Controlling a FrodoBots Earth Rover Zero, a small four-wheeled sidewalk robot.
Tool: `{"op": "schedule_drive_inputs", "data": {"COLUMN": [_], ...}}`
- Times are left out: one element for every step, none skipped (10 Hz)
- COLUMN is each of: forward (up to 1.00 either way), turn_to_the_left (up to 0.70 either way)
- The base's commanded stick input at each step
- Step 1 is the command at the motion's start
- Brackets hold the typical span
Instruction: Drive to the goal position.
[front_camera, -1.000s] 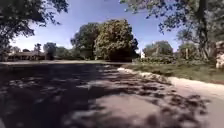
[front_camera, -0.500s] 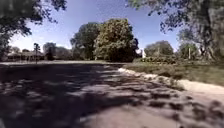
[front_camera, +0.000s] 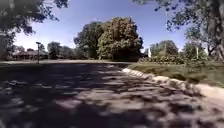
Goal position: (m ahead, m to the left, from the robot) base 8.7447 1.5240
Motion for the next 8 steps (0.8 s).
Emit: {"op": "schedule_drive_inputs", "data": {"forward": [1.0,1.0,1.0,1.0,1.0,1.0,1.0,1.0], "turn_to_the_left": [0.0,0.0,0.0,0.0,0.0,0.0,0.0,0.0]}}
